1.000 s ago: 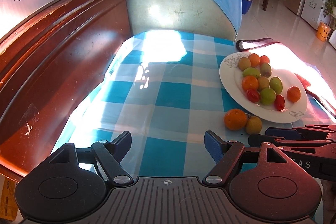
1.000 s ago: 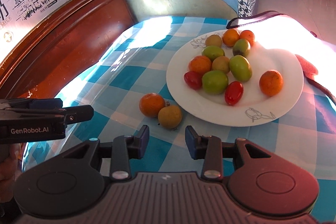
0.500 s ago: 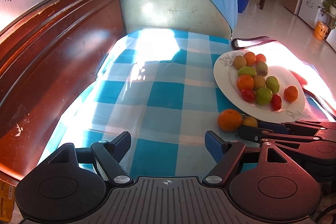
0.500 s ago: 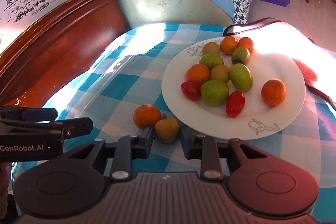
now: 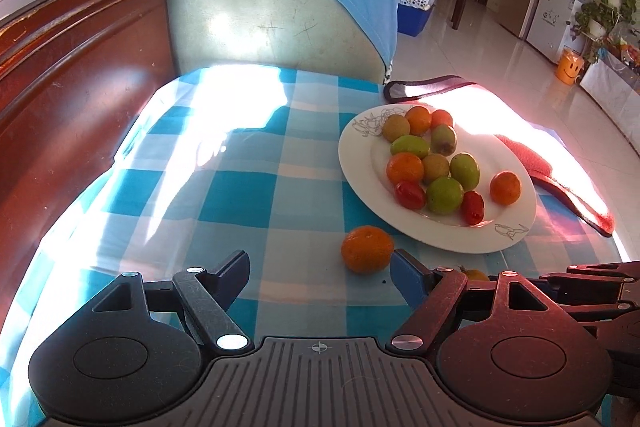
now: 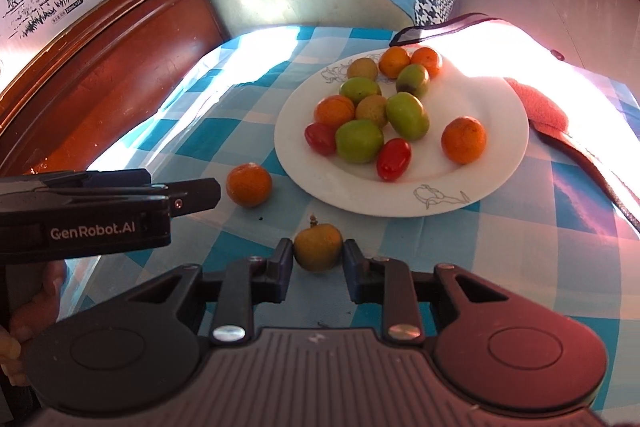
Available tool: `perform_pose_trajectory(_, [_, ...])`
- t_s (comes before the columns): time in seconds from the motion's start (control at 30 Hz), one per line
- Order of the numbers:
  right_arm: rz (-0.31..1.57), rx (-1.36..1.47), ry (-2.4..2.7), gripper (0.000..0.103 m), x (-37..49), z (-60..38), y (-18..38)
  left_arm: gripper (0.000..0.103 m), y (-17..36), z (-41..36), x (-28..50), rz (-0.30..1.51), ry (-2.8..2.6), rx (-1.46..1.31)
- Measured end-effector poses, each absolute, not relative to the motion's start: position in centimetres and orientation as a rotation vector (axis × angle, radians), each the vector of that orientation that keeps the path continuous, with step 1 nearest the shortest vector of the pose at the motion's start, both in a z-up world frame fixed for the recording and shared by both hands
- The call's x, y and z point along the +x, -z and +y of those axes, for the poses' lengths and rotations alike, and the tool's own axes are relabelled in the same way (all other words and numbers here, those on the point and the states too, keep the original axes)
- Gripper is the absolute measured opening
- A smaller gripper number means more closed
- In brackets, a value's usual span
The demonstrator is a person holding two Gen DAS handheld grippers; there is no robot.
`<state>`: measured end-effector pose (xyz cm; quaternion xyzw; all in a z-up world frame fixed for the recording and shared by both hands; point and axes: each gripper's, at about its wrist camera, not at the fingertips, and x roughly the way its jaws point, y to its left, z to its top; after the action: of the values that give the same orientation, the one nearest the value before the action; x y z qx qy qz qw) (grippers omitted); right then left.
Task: Organize fruits
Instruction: 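Grasp a yellow fruit with the right tool while the left tool grasps a tangerine, then carry the yellow fruit and tangerine onto the plate and open both tools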
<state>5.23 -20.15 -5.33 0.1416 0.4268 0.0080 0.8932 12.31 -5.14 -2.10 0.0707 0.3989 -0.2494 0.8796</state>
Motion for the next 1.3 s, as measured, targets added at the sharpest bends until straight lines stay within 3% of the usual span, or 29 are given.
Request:
perform_pose_trajectory(0.53, [0.907,0.319,0.003,0.027,4.5,-21.1,5.2,0.071,4.6,-7.8,13.6,0.853,0.547,0.122])
perform_pose_trajectory(0.77, [0.906,0.319,0.006,0.027,4.6,-21.1,5.2,0.060,4.6,-8.1,13.6,0.847,0.548,0.129])
perform_pose_trajectory(1.07, [0.907,0.320,0.006,0.027,4.6,-21.1,5.2,0.033,4.5,-8.3,13.4,0.841,0.559,0.151])
perform_pose_trajectory(1.3, [0.908,0.321,0.002,0.027,4.8,-21.2,5.2,0.031,4.3,-8.3,13.1,0.842,0.558,0.159])
